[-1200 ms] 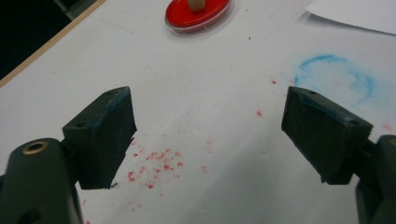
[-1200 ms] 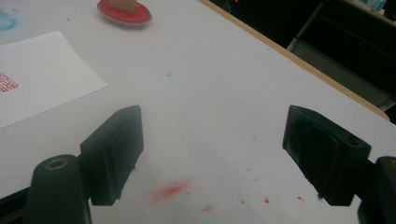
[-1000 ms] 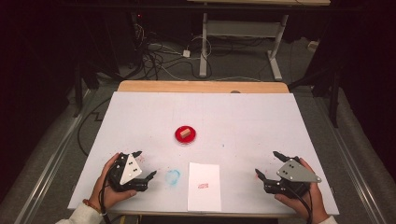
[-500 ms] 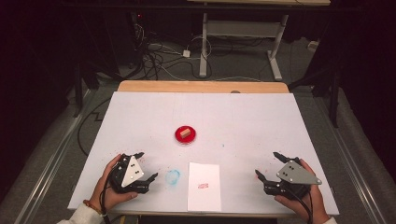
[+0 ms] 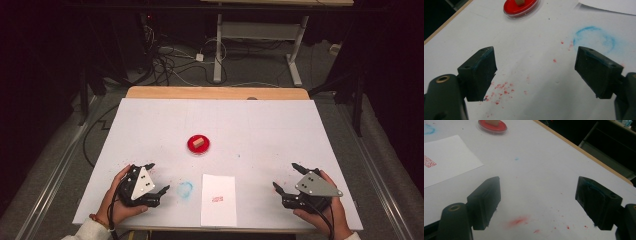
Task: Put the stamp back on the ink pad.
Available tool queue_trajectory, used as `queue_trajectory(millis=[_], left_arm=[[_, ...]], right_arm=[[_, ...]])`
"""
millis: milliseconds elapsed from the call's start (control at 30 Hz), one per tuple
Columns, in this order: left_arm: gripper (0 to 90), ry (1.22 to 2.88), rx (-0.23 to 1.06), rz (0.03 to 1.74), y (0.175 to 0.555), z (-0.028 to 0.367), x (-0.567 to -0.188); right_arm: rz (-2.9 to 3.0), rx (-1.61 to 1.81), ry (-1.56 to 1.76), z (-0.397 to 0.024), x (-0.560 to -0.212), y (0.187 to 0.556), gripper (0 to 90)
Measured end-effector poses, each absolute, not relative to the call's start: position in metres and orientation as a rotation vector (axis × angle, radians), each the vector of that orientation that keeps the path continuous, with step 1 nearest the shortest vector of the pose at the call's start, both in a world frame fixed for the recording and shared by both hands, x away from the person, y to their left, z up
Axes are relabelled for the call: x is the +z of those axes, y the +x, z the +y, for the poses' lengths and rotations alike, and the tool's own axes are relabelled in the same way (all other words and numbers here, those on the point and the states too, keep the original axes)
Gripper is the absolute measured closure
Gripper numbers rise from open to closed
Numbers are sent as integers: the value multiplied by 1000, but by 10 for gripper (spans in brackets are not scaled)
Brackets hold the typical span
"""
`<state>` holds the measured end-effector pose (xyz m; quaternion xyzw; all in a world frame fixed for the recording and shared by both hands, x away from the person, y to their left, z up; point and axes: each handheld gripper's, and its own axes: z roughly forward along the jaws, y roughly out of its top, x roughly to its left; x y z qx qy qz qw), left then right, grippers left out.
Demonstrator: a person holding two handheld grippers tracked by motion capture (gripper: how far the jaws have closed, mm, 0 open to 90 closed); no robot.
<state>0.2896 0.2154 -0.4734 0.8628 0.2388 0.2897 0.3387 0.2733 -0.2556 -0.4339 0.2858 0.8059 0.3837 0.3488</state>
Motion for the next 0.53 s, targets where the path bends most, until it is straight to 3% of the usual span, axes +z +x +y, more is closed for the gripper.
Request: queue_trajectory(millis=[533], left_arm=[[170, 2262, 737, 637, 295, 214, -475]], right_arm=[[2088, 993, 746, -257, -435, 275, 204]])
